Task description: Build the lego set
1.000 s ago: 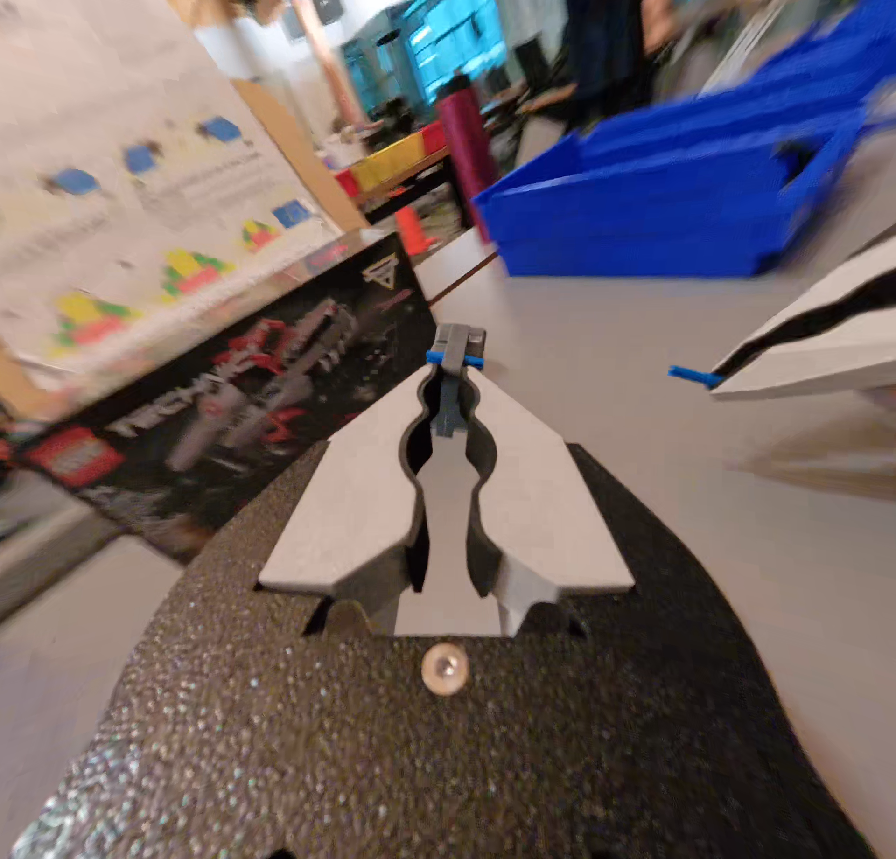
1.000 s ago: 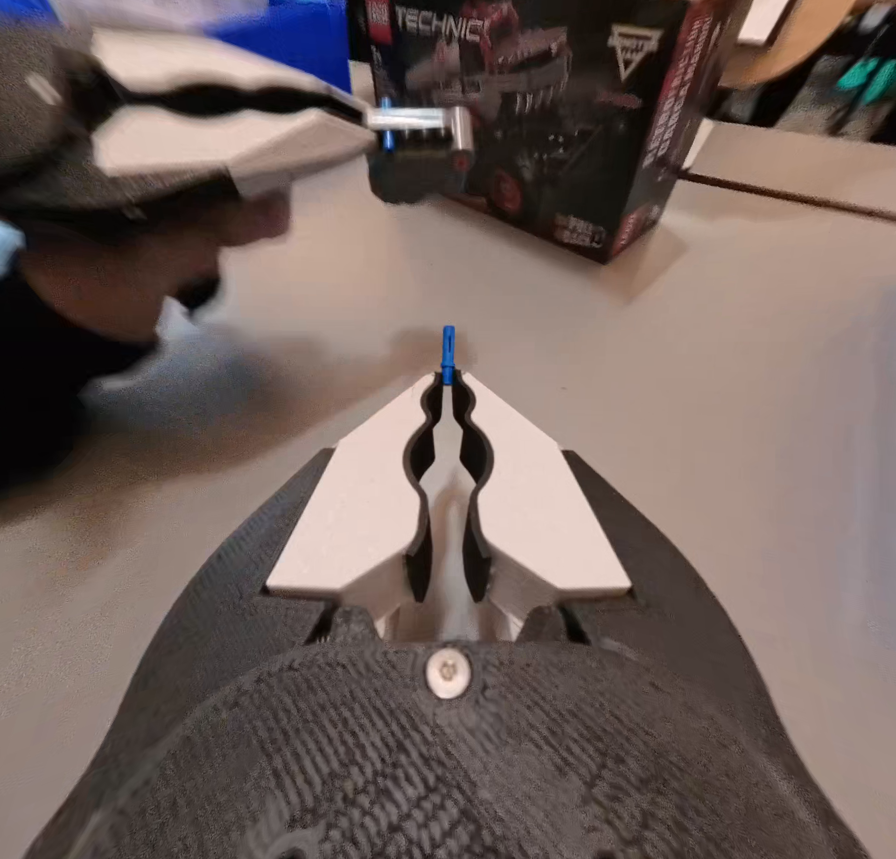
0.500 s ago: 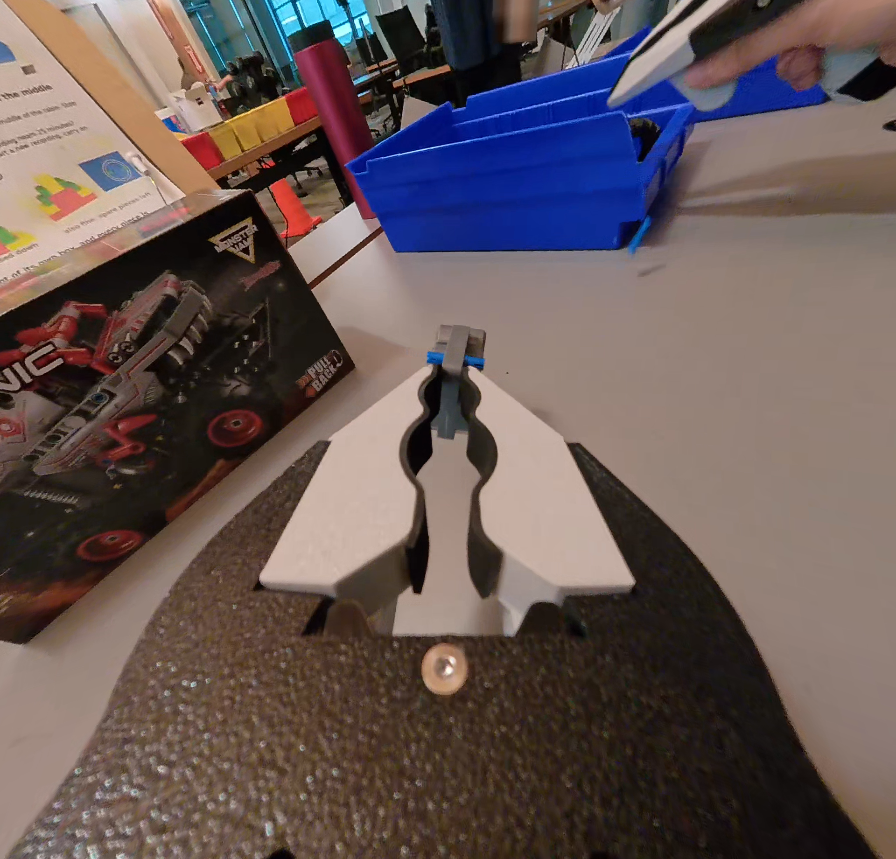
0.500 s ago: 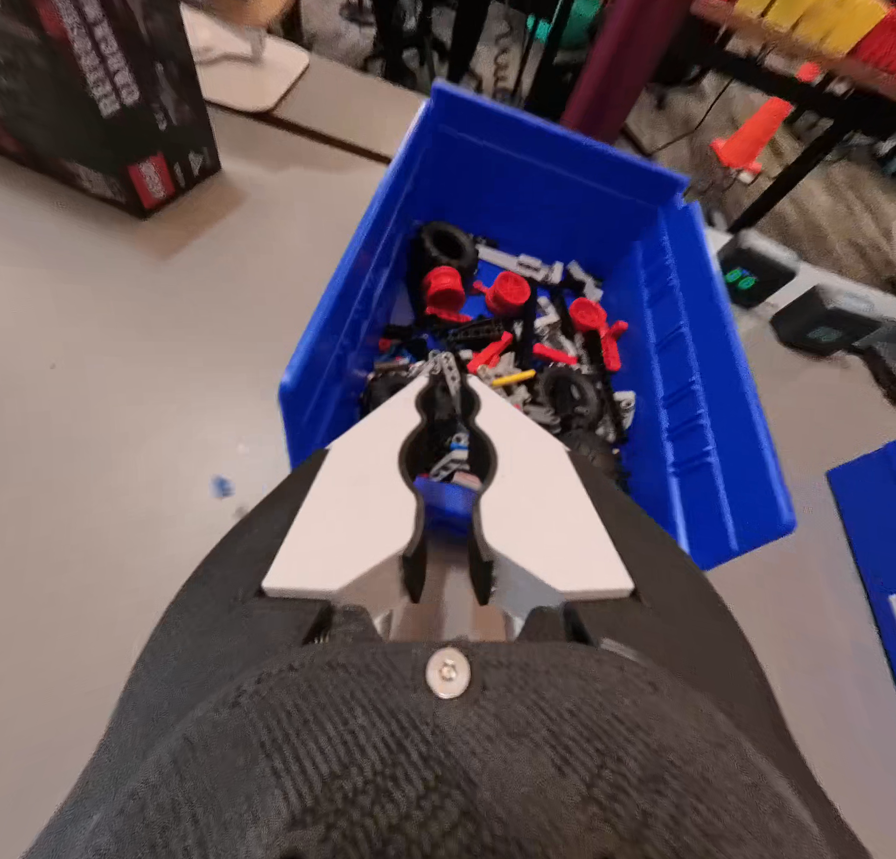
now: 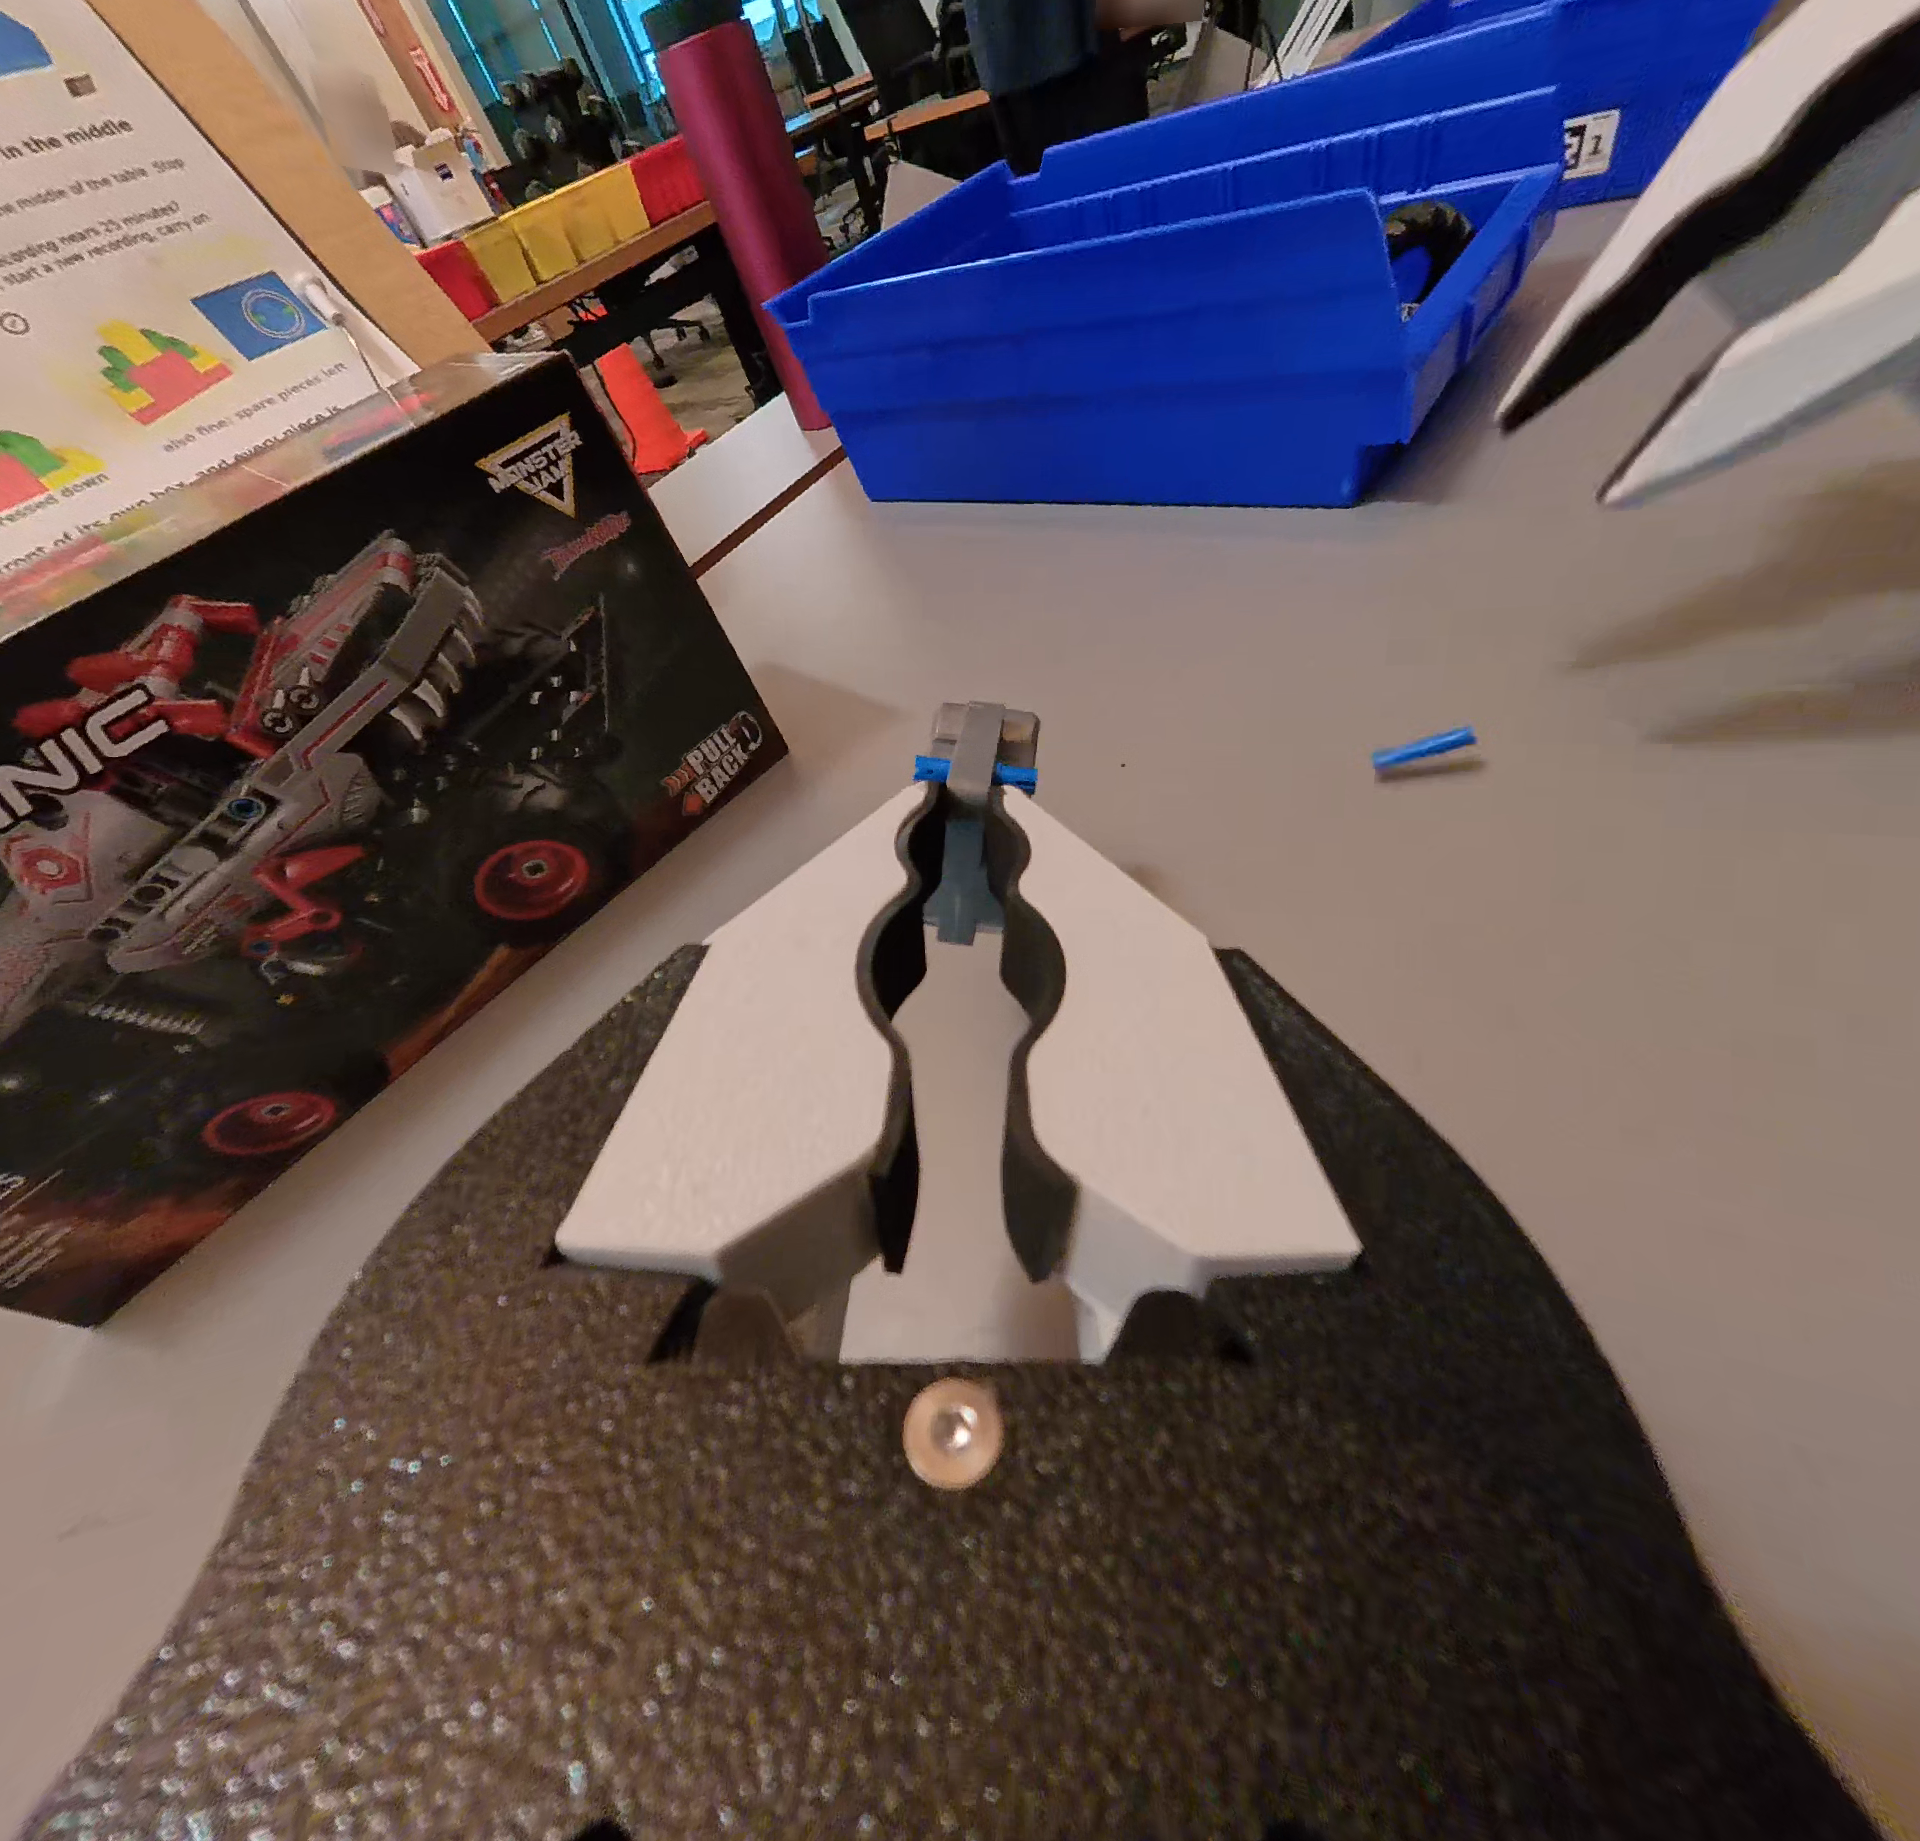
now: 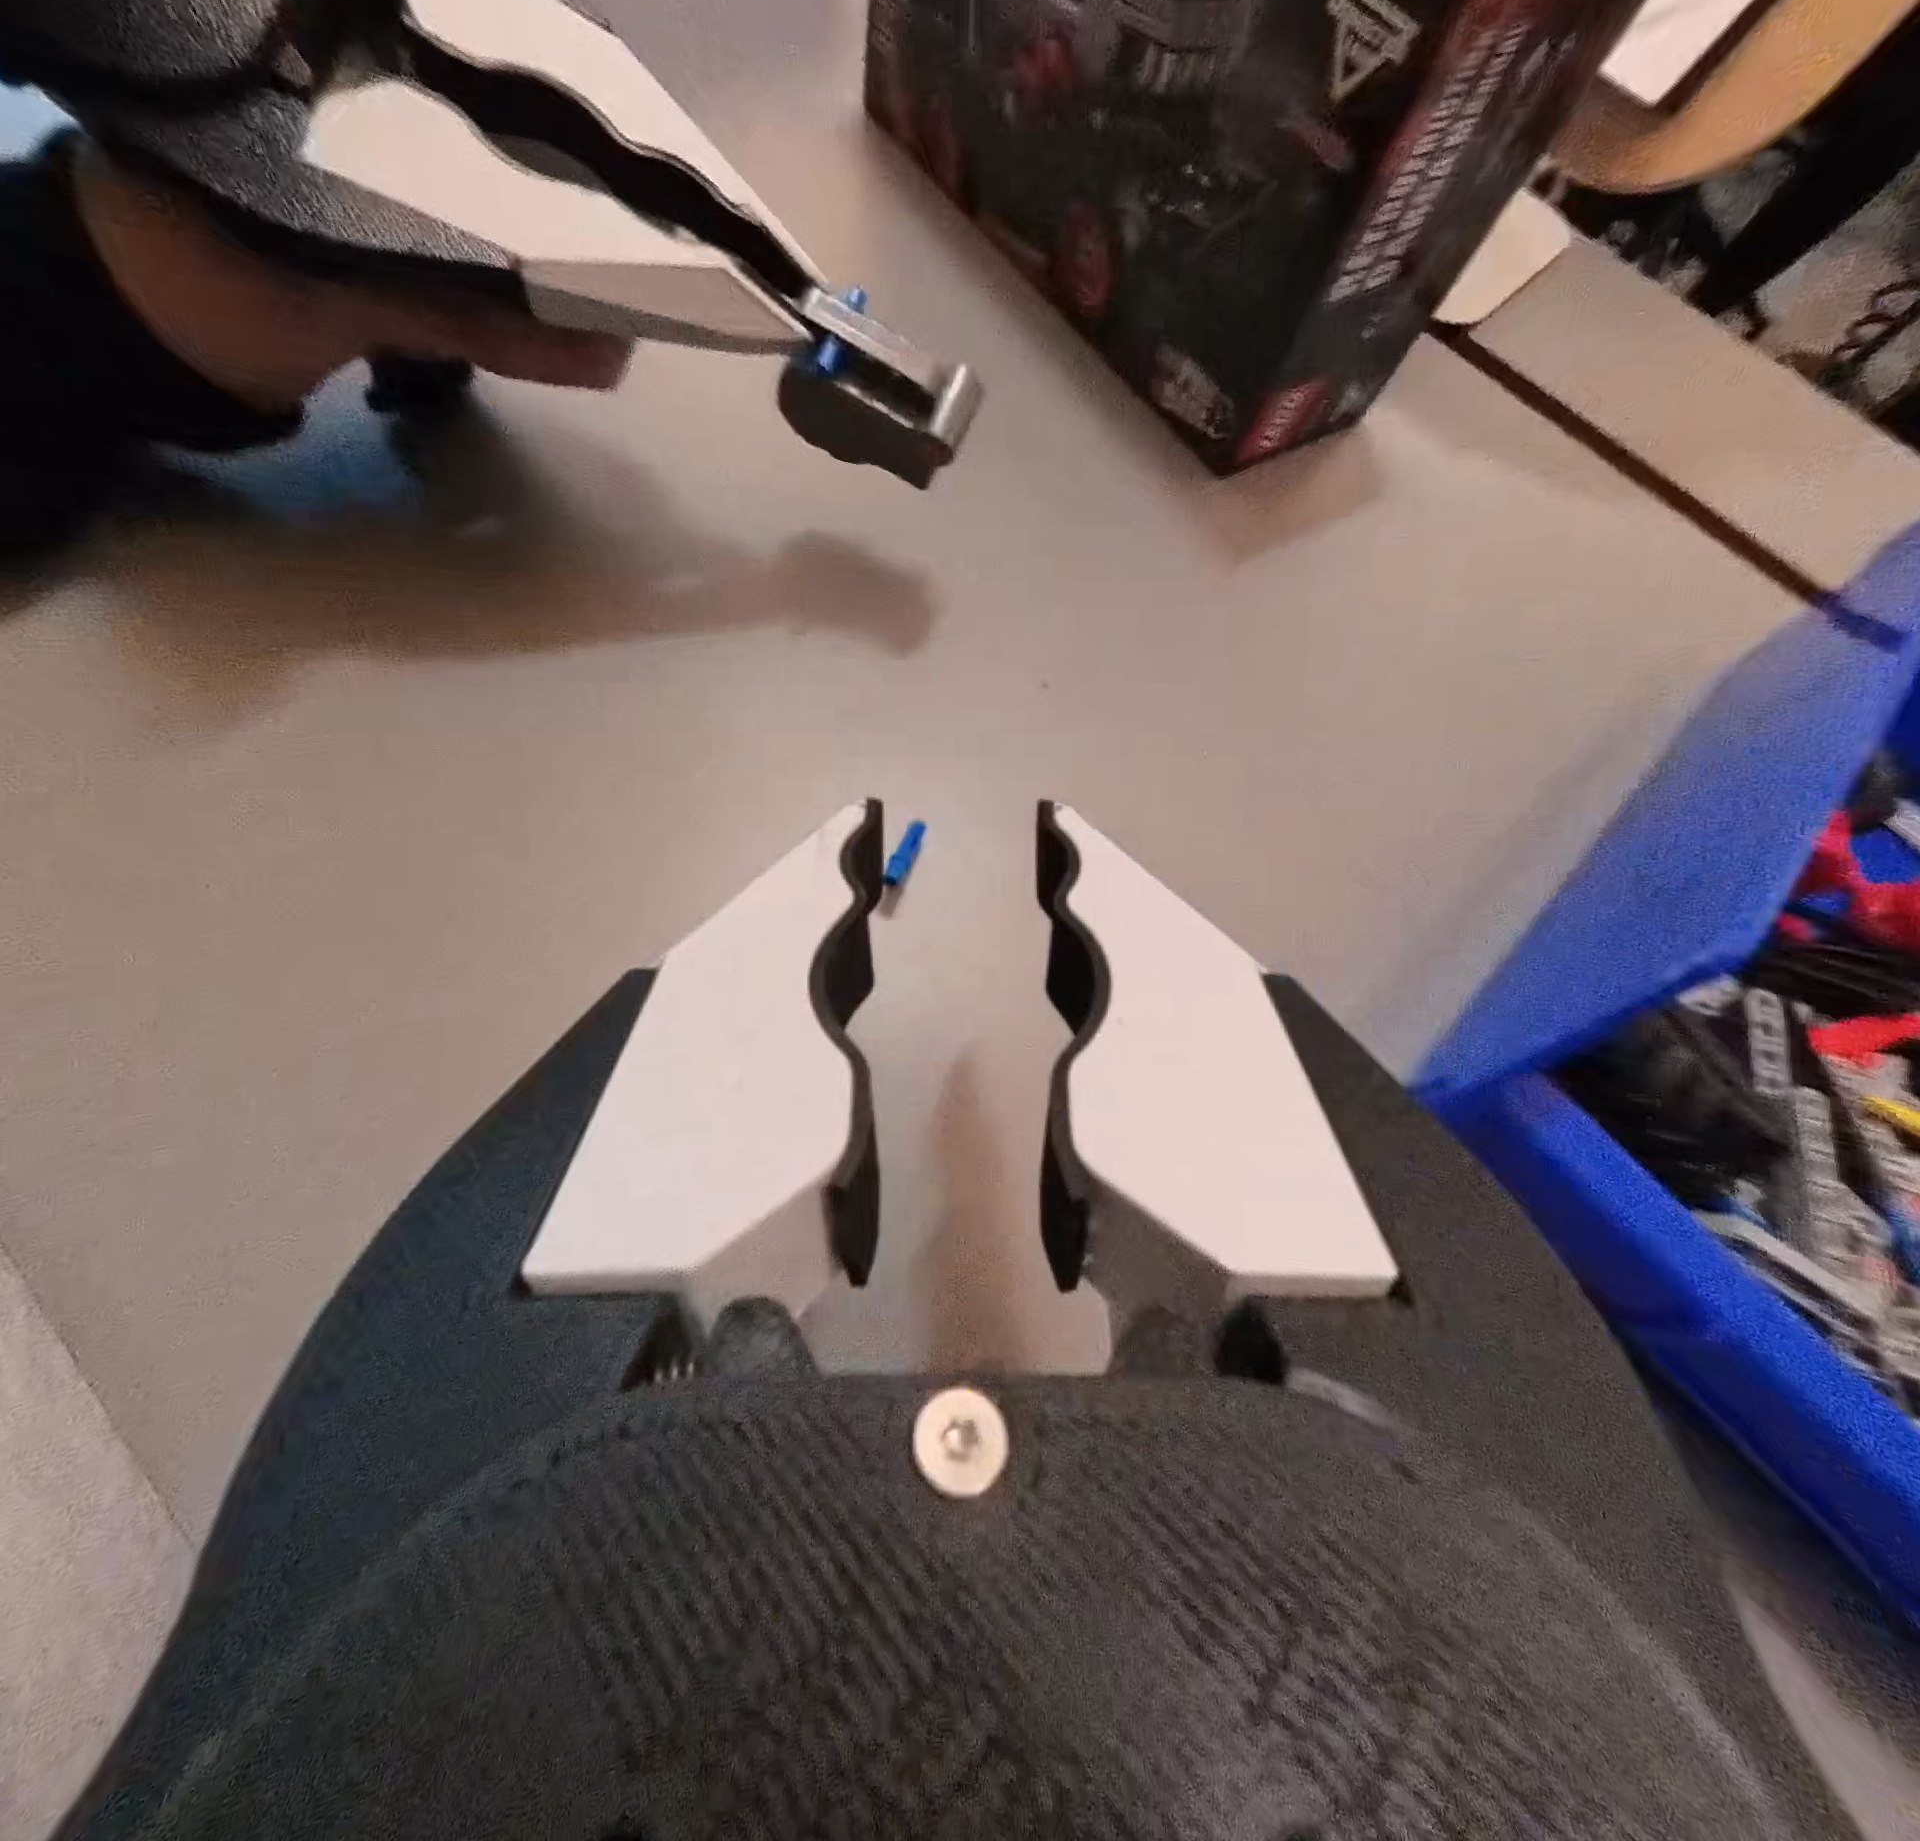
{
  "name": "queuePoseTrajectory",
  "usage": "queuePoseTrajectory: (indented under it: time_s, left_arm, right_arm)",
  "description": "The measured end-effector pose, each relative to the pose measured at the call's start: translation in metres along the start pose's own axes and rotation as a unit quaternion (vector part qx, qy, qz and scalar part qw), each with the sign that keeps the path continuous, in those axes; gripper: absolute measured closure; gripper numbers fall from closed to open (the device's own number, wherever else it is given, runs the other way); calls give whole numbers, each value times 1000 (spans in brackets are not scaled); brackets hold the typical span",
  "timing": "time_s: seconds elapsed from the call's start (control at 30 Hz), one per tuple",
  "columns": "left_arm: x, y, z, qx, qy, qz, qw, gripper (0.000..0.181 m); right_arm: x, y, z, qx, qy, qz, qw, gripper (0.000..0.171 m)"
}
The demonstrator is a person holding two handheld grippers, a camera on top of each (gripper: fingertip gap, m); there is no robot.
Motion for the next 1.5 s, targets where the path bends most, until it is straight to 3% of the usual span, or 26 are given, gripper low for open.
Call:
queuePoseTrajectory:
  time_s: [0.07, 0.13, 0.23, 0.27, 0.37, 0.43, 0.57, 0.67, 0.77, 0.87, 1.1, 1.23, 1.37, 1.5]
  left_arm:
    - [0, 0, 1, 1, 0, 1, 1000, 176]
    - [0, 0, 1, 4, 1, 1, 1000, 176]
    - [0, -1, 1, 0, 4, -1, 1000, 176]
    - [0, -2, 0, -5, 2, -1, 1000, 176]
    - [1, -2, -2, -20, -8, -6, 1000, 176]
    - [2, -2, -2, -17, -8, -7, 1000, 176]
    - [2, -3, -3, -19, -7, -3, 1000, 176]
    - [2, -4, -3, -20, -11, -1, 1000, 176]
    - [2, -5, -4, -21, -10, -1, 1000, 176]
    - [1, -5, -4, -20, -15, 3, 1000, 176]
    - [1, -4, -2, -14, -7, 2, 1000, 176]
    - [2, -4, -2, -15, -8, 2, 1000, 176]
    - [2, -5, -3, -15, -9, 3, 1000, 176]
    - [1, -4, -2, -11, -10, 5, 1000, 176]
  right_arm:
    - [-1, 20, -7, 0, 31, 16, 999, 143]
    - [6, 42, -15, -51, 50, -33, 997, 127]
    - [13, 64, -32, -82, 67, -52, 993, 123]
    - [12, 69, -42, -98, 70, -45, 992, 124]
    - [9, 87, -60, -45, 45, -68, 996, 131]
    - [7, 92, -68, -77, 44, -77, 993, 140]
    - [8, 89, -69, -91, 35, -79, 992, 156]
    - [7, 75, -65, -50, 15, -64, 997, 131]
    - [2, 41, -58, -46, 69, -20, 996, 135]
    - [11, 25, -70, -80, 71, -39, 993, 137]
    - [32, 46, -92, -45, 91, -89, 991, 147]
    - [32, 47, -90, -34, 64, -85, 994, 164]
    - [27, 25, -62, 33, 22, -45, 998, 168]
    - [1, -56, 40, 250, 55, 42, 966, 168]
Point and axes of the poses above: each gripper's, where its closed fingertips meet, y out along the fingers, x out of its underside, z = x × y across the jaws, the point moved 10 cm from there along -y, back along the fingers, and after that the axes turned 7 degrees about y, right-handed, at the moved point
